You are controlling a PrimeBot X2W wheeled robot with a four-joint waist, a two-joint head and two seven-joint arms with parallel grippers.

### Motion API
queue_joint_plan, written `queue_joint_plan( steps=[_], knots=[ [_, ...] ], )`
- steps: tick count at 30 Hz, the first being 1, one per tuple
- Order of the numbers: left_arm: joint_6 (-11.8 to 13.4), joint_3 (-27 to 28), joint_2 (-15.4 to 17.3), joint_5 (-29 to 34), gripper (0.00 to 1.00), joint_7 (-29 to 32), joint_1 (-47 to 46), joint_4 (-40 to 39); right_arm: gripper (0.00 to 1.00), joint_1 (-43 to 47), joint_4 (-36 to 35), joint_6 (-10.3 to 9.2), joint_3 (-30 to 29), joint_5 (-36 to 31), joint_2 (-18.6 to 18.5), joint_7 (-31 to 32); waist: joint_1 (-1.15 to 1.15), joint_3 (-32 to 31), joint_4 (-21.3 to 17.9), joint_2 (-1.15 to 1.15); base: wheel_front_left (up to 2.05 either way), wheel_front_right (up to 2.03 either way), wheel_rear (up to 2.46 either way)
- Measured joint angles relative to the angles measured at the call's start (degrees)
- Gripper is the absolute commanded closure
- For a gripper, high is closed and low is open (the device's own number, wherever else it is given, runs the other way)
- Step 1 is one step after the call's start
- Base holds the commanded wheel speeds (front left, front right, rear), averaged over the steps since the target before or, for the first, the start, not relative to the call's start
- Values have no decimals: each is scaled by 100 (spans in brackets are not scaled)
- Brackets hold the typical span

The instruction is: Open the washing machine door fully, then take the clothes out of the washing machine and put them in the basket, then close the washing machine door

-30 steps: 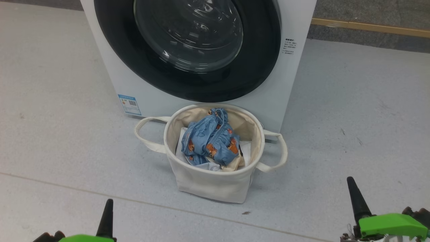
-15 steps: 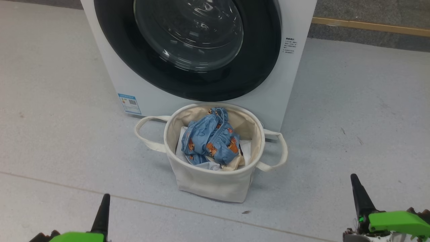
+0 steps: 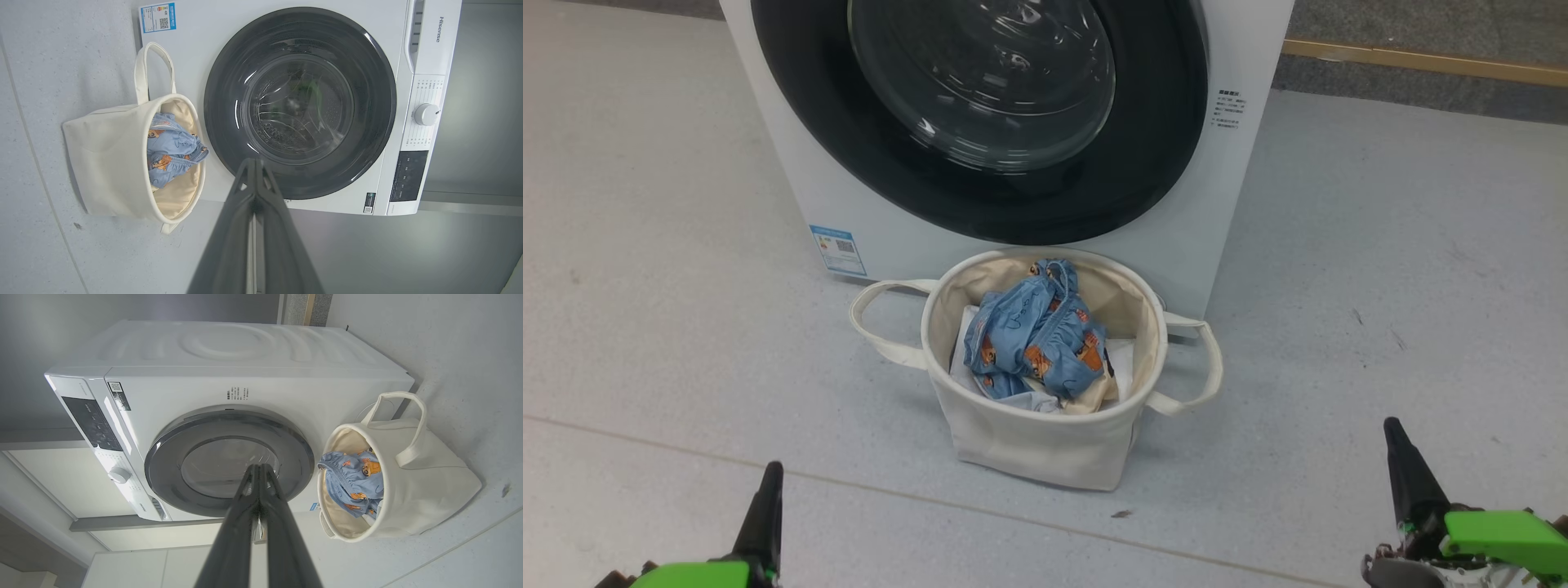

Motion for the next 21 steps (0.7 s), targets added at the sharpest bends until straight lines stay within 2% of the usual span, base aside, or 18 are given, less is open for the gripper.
queue_joint_plan(
  steps=[6, 21],
  knots=[
    [-43, 51, -2, -344, 100, 55, -51, -10, 100, -65, 12, 0, -60, 313, 0, 111, 0, 6, 1, 0, 0, 0, 0],
    [-51, 53, -5, -345, 100, 56, -77, -24, 100, -65, 25, 0, -102, 312, 1, 127, 0, 6, 1, 0, 0, 0, 0]
  ],
)
